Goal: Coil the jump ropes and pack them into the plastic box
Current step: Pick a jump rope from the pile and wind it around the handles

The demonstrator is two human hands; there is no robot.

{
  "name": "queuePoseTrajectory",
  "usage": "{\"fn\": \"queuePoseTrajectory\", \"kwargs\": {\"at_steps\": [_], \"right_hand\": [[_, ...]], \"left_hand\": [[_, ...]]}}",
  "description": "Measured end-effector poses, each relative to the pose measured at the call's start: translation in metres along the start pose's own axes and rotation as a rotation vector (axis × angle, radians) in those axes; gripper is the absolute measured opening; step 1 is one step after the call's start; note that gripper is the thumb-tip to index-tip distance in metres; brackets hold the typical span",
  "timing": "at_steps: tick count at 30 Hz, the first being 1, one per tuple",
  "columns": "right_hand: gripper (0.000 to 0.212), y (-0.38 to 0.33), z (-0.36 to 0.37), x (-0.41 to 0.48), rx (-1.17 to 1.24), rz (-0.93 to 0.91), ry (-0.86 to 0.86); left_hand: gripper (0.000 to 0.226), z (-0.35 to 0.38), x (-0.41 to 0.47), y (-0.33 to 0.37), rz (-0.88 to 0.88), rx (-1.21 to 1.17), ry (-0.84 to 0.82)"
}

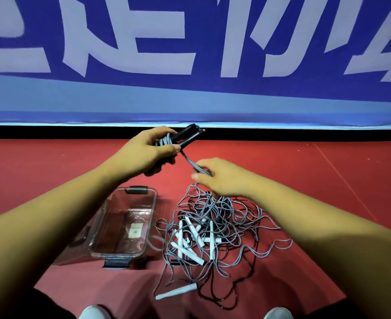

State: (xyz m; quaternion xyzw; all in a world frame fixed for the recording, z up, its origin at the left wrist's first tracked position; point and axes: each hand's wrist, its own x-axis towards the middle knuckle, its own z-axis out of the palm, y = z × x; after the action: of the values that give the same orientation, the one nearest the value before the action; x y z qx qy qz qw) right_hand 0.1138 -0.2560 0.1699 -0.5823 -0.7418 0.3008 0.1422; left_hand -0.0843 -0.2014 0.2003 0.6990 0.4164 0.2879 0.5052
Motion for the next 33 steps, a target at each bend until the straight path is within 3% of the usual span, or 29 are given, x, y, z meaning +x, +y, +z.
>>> {"fn": "queuePoseTrajectory", "kwargs": {"at_steps": [2, 5, 8, 11, 14, 19, 23, 25, 28, 30, 33], "right_hand": [[0.018, -0.009, 0.003, 0.000, -0.149, -0.016, 0.070], [0.020, -0.025, 0.006, 0.002, -0.196, -0.063, 0.126], [0.027, -0.033, 0.005, 0.000, -0.286, -0.144, 0.158], [0.019, -0.038, -0.003, -0.005, -0.345, -0.184, 0.185], [0.022, -0.038, -0.009, -0.007, -0.435, -0.219, 0.321], [0.027, -0.023, -0.025, -0.002, -0.196, -0.138, 0.328], [0.011, -0.006, -0.038, 0.000, 0.221, -0.127, 0.214], [0.005, 0.003, -0.039, -0.001, 0.327, -0.090, 0.181], [0.031, 0.015, -0.026, 0.000, 0.507, -0.018, 0.114], [0.027, 0.017, -0.015, 0.000, 0.620, -0.013, 0.074], [0.031, 0.013, -0.004, 0.001, 0.640, 0.006, 0.019]], "left_hand": [[0.020, -0.010, 0.006, -0.006, -0.011, 0.131, 0.051], [0.031, -0.019, 0.009, -0.013, 0.066, 0.558, 0.063], [0.033, -0.013, 0.007, -0.014, 0.070, 0.808, -0.033], [0.031, -0.001, 0.001, -0.009, 0.052, 1.077, -0.149], [0.033, 0.013, -0.003, -0.007, 0.092, 1.173, -0.288], [0.048, 0.022, -0.010, -0.001, 0.139, 1.045, -0.348], [0.018, 0.015, -0.017, 0.008, 0.145, 0.606, -0.396], [0.014, 0.014, -0.020, 0.009, 0.128, 0.406, -0.407], [0.017, 0.019, -0.023, 0.010, 0.104, 0.202, -0.391], [0.017, 0.020, -0.024, 0.013, 0.082, 0.070, -0.326], [0.039, 0.021, -0.023, 0.016, 0.094, 0.019, -0.266]]}}
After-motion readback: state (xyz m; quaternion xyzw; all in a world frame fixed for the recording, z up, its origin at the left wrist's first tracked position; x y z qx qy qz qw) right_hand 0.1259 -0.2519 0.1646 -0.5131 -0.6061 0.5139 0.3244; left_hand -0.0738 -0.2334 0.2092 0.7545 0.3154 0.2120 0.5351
